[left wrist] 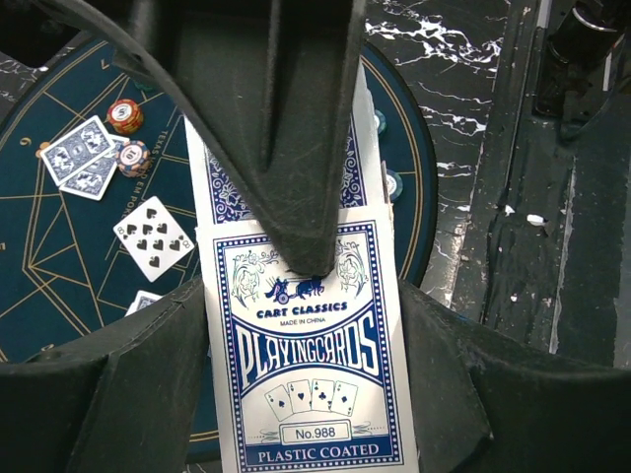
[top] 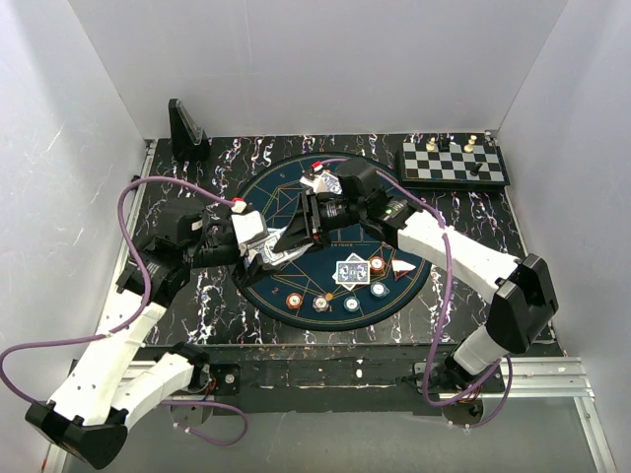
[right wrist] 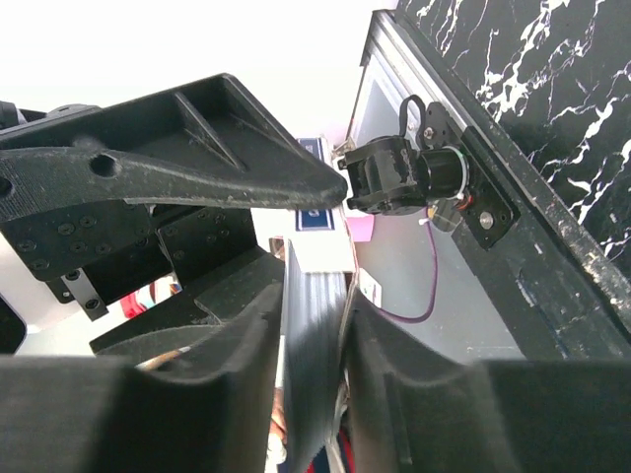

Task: Distribute texas hold em gaming equipment

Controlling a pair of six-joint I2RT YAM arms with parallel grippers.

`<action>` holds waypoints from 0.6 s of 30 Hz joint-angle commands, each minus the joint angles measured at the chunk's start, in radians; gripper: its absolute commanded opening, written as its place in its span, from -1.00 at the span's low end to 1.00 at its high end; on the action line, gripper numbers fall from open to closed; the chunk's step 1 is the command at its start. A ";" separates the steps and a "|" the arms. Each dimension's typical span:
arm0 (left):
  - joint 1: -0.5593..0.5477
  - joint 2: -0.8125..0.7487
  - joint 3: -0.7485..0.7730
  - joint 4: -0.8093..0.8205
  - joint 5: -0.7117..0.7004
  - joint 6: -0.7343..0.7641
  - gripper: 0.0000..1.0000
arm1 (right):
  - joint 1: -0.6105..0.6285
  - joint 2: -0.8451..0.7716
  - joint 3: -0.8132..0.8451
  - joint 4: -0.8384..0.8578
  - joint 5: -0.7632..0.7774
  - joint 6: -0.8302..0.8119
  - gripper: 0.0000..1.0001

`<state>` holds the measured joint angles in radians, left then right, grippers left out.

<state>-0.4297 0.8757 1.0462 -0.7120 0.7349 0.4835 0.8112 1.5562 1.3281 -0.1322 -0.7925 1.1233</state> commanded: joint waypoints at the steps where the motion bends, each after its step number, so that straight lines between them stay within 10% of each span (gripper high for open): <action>1: -0.015 -0.014 0.032 -0.014 0.018 0.018 -0.21 | 0.008 -0.010 0.059 0.002 0.001 -0.002 -0.05; 6: -0.015 -0.023 0.034 -0.023 0.017 0.012 -0.38 | -0.026 -0.053 0.033 -0.064 0.018 -0.051 0.21; 18: -0.014 -0.034 0.031 -0.024 0.020 0.003 -0.60 | -0.066 -0.082 -0.018 -0.076 0.010 -0.063 -0.04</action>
<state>-0.4408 0.8581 1.0462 -0.7414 0.7372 0.4870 0.7444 1.5009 1.3121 -0.2123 -0.7727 1.0725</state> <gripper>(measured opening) 0.668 0.504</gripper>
